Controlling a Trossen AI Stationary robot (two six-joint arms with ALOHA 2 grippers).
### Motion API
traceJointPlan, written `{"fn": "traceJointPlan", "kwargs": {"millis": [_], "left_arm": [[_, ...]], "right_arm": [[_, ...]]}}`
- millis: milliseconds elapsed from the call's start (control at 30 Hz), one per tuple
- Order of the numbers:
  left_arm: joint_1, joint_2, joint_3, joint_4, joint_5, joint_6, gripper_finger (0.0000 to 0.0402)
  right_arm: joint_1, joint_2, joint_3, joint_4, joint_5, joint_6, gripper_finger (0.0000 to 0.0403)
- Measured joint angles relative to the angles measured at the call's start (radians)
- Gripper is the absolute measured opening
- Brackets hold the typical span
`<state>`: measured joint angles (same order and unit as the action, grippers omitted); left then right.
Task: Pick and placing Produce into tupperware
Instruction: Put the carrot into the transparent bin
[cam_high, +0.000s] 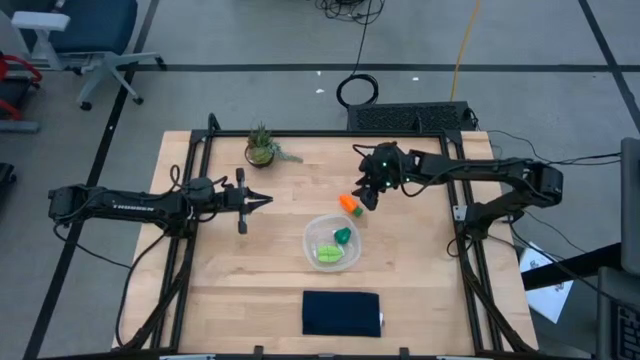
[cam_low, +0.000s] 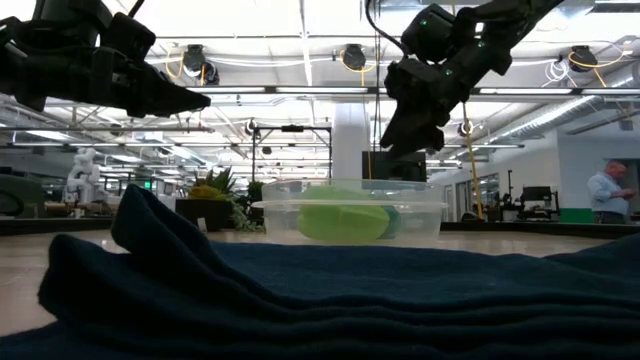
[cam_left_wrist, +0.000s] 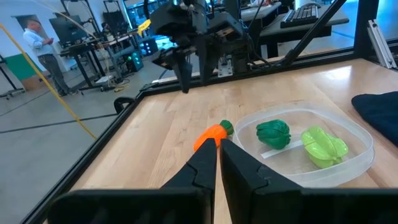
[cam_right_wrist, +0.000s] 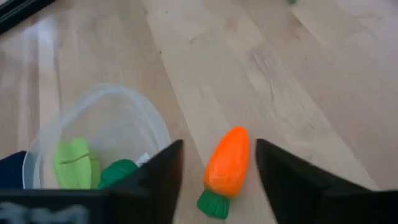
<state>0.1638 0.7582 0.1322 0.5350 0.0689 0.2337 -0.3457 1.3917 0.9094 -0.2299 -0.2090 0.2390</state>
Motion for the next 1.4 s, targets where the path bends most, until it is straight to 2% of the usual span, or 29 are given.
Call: {"fn": "traceJointPlan", "kwargs": {"millis": [133, 233, 433, 600, 833, 1133, 1400], "left_arm": [[0.0, 0.0, 0.0, 0.0, 0.0, 0.0, 0.0026], [0.0, 0.0, 0.0, 0.0, 0.0, -0.001, 0.0026], [0.0, 0.0, 0.0, 0.0, 0.0, -0.003, 0.0026], [0.0, 0.0, 0.0, -0.002, 0.0, -0.007, 0.0026], [0.0, 0.0, 0.0, -0.016, 0.0, -0.009, 0.0026], [0.0, 0.001, 0.0, -0.038, 0.0, -0.01, 0.0026], [0.0, 0.001, 0.0, -0.039, 0.0, -0.01, 0.0026]], "right_arm": [[-0.007, 0.027, 0.002, -0.002, 0.023, 0.046, 0.0263], [-0.009, 0.083, 0.032, -0.052, 0.025, 0.062, 0.0286], [0.0, 0.224, 0.157, -0.191, 0.024, 0.006, 0.0287], [0.0, 0.29, 0.223, -0.231, 0.022, -0.025, 0.0288], [0.0, 0.327, 0.23, -0.252, 0.02, -0.019, 0.0299], [0.0, 0.334, 0.23, -0.187, 0.02, 0.006, 0.0304], [0.004, 0.324, 0.23, -0.171, -0.038, 0.01, 0.0311]]}}
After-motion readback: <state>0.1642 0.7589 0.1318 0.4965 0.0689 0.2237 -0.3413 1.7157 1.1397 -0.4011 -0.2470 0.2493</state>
